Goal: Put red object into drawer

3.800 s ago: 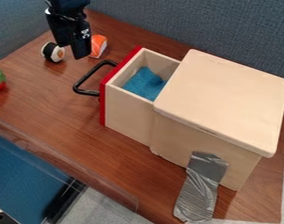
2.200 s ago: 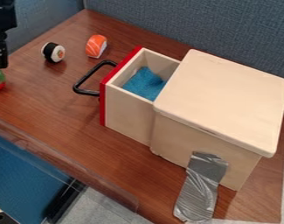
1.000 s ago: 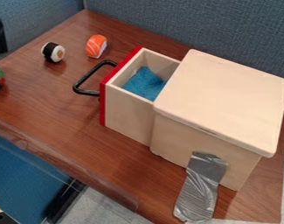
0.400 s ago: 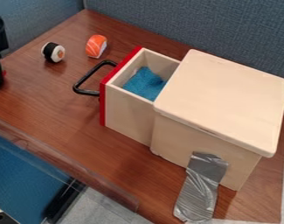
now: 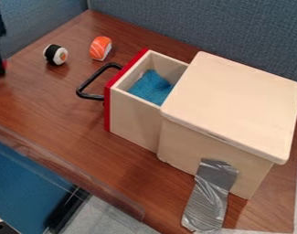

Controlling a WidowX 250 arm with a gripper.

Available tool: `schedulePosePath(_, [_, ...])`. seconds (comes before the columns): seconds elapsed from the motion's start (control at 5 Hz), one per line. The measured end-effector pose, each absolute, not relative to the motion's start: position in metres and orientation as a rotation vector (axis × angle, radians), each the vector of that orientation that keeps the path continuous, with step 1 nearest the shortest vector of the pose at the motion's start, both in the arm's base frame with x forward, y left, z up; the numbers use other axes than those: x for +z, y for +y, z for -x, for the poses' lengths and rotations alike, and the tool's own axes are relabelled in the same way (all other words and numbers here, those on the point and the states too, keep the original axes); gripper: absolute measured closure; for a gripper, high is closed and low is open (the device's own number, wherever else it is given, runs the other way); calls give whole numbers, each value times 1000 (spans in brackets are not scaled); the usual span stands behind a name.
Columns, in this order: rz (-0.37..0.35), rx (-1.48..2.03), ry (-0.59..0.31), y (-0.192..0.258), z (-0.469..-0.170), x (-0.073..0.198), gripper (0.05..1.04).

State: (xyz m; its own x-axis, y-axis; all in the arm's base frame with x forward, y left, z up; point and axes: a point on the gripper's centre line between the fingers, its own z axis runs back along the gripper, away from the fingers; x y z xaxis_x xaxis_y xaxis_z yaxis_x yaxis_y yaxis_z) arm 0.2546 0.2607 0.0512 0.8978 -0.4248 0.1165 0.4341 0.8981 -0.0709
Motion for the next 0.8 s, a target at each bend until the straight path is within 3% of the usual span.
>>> schedulePosePath(0.4, [100,-381,-199,257,-269,96,288])
schedulePosePath(0.8, [46,-541,-336,175,-282,125,288])
